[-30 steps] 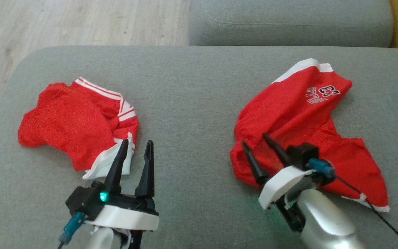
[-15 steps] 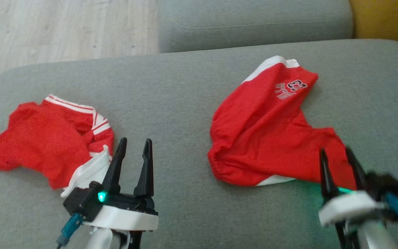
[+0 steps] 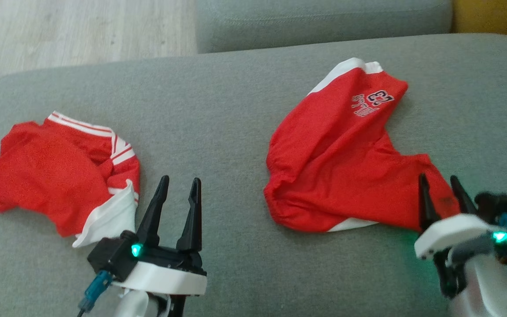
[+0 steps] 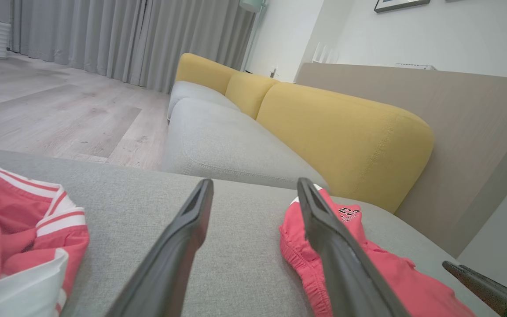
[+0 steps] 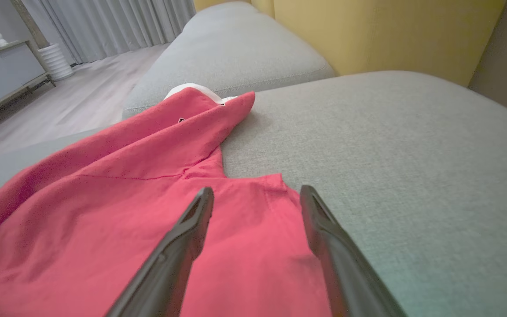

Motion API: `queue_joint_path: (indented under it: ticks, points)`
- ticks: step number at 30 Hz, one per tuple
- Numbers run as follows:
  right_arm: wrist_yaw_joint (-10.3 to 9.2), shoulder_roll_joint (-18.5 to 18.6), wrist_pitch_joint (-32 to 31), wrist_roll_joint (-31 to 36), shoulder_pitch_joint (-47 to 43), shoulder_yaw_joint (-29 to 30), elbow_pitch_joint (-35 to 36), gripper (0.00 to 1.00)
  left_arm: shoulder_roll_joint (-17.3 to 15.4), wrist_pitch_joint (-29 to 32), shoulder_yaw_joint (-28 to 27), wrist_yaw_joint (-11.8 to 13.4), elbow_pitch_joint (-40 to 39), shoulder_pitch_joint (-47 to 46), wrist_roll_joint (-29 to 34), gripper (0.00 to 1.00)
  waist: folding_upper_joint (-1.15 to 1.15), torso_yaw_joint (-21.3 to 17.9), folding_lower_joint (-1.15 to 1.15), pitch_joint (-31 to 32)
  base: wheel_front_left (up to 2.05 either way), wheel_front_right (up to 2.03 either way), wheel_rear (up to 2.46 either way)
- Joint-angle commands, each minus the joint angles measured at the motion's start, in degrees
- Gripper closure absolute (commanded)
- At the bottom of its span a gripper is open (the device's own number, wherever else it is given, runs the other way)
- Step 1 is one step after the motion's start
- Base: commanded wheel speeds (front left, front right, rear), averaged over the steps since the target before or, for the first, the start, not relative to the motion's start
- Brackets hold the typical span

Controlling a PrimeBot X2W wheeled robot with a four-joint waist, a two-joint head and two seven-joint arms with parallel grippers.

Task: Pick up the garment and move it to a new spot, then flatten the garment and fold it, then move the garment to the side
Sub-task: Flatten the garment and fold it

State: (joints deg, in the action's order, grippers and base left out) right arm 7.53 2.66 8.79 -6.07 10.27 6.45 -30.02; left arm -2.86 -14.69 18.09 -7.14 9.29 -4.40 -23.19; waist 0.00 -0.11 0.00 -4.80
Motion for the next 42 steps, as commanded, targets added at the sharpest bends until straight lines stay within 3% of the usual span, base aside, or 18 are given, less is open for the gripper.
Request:
queue_joint_path:
  ticks: [1,10,18,19,20,21,31,38,39,42]
  points:
    - [-0.04,0.23,-2.61,-0.37,5.21,0.51,-1.04,0.00,-0.01,-0.31,-1.38,-0.25,-1.47,-2.91,0.33,0.00,0.00,1.04,0.00,-1.20,0.00,0.00,0.00]
    - [-0.04,1.09,-8.33,4.00,15.82,7.48,-13.21,0.00,-0.01,-0.31,-0.30,-0.32,-1.14,-4.33,0.38,0.00,0.00,4.11,0.00,-4.14,0.00,0.00,0.00]
    - [-0.04,2.23,-7.37,5.46,20.36,9.38,-19.73,0.00,-0.01,-0.31,0.18,-0.34,-1.10,-4.88,0.48,0.00,0.00,5.02,0.00,-5.57,0.00,0.00,0.00]
    - [-0.04,2.34,-7.11,5.59,20.95,9.28,-20.46,0.11,-0.01,-0.31,0.20,-0.34,-1.06,-4.98,0.51,0.00,0.00,5.02,0.00,-5.72,0.00,0.00,0.00]
    - [-0.04,2.53,-6.78,5.81,21.49,9.04,-21.10,0.82,-0.01,-0.31,0.21,-0.34,-1.00,-5.08,0.54,0.00,0.00,5.01,0.00,-5.84,0.00,0.00,0.00]
    - [-0.04,2.63,-6.44,5.89,21.99,8.85,-21.64,1.00,-0.01,-0.31,0.22,-0.34,-0.93,-5.19,0.57,0.00,0.00,4.98,0.00,-5.92,0.00,0.00,0.00]
    - [-0.04,7.24,-6.03,4.27,27.60,9.91,-25.49,1.00,-0.01,-0.31,0.52,-0.35,-0.73,-6.24,0.44,0.00,0.00,4.98,0.00,-7.02,0.00,0.00,0.00]
    - [-0.04,14.44,-7.98,5.53,32.61,13.83,-29.78,0.98,-0.01,-0.31,1.08,-0.35,-0.70,-7.18,0.18,0.00,0.00,6.28,0.00,-8.22,0.00,0.00,0.00]
    - [-0.04,15.17,-7.82,6.56,32.98,14.46,-30.29,0.00,-0.01,-0.31,1.13,-0.35,-0.69,-7.27,0.13,0.00,0.00,6.44,0.00,-8.27,0.00,0.00,0.00]
    - [-0.04,15.42,-6.92,9.51,33.91,16.20,-31.29,0.00,-0.01,-0.31,1.10,-0.35,-0.65,-7.35,-0.10,0.00,0.00,6.80,0.00,-8.10,0.00,0.00,0.00]
